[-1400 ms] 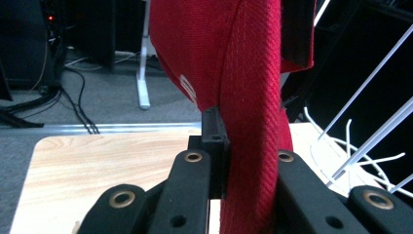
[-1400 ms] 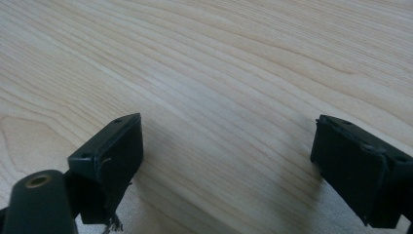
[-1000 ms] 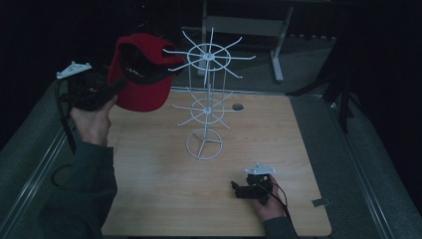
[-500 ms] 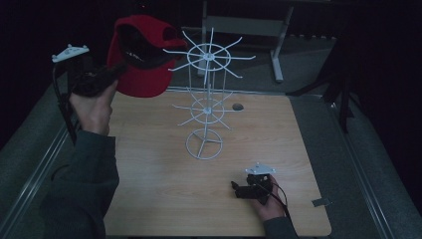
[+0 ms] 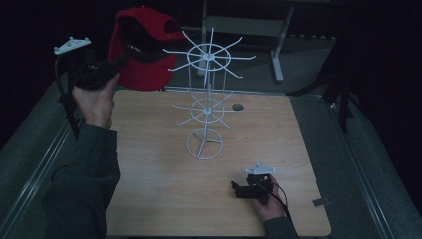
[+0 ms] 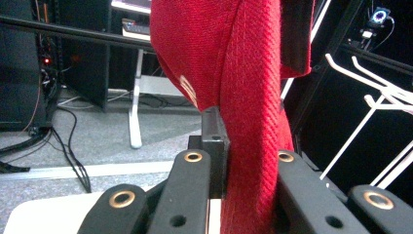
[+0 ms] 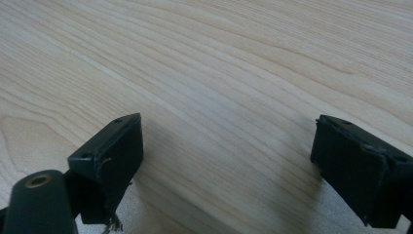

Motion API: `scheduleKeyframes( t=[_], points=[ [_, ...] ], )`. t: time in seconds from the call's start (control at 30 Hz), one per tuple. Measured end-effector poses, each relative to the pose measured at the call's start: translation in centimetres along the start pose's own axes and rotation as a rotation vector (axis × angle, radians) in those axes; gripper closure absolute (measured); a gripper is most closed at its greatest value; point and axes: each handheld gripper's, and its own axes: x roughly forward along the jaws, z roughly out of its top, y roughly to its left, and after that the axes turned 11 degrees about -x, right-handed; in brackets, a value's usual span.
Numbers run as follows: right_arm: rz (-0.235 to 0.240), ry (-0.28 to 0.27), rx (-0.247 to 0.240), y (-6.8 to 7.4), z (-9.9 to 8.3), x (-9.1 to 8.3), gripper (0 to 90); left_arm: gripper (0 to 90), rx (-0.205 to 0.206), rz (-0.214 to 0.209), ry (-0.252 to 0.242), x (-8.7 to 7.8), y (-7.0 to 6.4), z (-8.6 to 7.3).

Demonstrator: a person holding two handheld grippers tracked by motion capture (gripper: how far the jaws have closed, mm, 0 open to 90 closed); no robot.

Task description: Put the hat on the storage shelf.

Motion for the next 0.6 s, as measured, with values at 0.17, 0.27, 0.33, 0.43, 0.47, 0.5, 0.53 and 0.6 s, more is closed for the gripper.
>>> scheduleKeyframes(
  t=[0.17, 0.27, 0.33, 0.43, 0.47, 0.5, 0.53, 0.6],
  points=[
    [0.0, 0.0, 0.0, 0.0, 0.0, 0.0, 11.7, 85.3, -0.004, -0.004, -0.003, 0.23, -0.07, 0.05],
    [0.0, 0.0, 0.001, 0.01, 0.0, 0.0, 11.7, 85.3, -0.009, -0.004, -0.008, 0.33, -0.03, 0.06],
    [0.0, 0.0, 0.0, 0.0, 0.0, 0.0, 11.7, 85.3, -0.016, -0.004, -0.011, 0.37, 0.0, 0.11],
    [0.0, 0.0, 0.0, 0.0, 0.0, 0.0, 11.7, 85.4, -0.017, -0.002, -0.013, 0.38, -0.01, 0.14],
    [0.0, 0.0, 0.0, 0.0, 0.0, 0.0, 11.7, 85.4, -0.016, -0.001, -0.014, 0.38, -0.03, 0.14],
    [0.0, 0.0, 0.0, 0.0, 0.0, 0.0, 11.7, 85.5, -0.016, 0.002, -0.017, 0.38, -0.04, 0.14],
    [0.0, 0.0, 0.001, 0.01, 0.0, 0.0, 11.7, 85.5, -0.017, 0.004, -0.019, 0.37, -0.05, 0.15],
    [0.0, 0.0, 0.0, 0.0, 0.0, 0.0, 11.7, 85.6, -0.022, 0.004, -0.024, 0.38, -0.03, 0.18]
  ],
)
